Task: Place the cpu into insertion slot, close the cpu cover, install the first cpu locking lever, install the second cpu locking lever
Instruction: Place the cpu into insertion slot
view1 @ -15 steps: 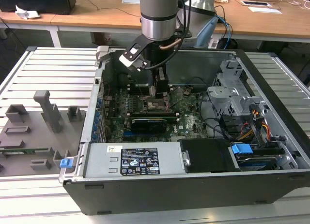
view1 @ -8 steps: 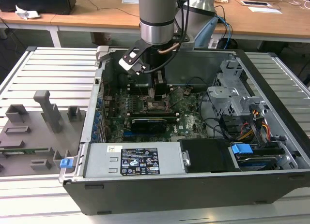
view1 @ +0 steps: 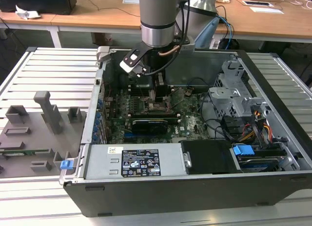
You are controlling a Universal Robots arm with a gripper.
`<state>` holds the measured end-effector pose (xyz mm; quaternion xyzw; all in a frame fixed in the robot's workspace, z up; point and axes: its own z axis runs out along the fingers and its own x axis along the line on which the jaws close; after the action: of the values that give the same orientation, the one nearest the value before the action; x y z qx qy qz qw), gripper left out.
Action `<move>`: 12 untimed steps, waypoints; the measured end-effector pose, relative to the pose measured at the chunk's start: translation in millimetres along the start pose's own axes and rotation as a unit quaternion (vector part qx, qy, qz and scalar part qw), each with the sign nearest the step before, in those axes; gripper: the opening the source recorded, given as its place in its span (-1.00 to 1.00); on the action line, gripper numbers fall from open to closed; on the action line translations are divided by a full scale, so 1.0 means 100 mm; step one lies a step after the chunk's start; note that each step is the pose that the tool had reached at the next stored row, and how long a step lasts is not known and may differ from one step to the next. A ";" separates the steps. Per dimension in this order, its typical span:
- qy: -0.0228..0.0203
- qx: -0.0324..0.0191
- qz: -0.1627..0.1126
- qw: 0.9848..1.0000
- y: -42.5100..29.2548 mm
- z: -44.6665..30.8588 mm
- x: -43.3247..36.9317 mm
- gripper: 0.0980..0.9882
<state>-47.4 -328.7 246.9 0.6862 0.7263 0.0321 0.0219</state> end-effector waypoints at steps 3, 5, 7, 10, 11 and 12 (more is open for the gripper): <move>0.000 0.000 0.000 1.000 -0.004 0.053 0.004 -0.01; 0.000 0.000 0.000 1.000 -0.008 0.096 0.010 -0.01; 0.000 0.000 0.000 1.000 -0.009 0.132 0.017 -0.01; -0.001 0.000 0.007 1.000 -0.013 0.177 0.020 -0.01; -0.001 0.000 0.012 1.000 -0.014 0.198 0.024 -0.01; -0.001 0.000 0.012 1.000 -0.014 0.207 0.026 -0.01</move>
<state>-47.4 -325.9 226.2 0.6952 0.7178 0.0317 0.0224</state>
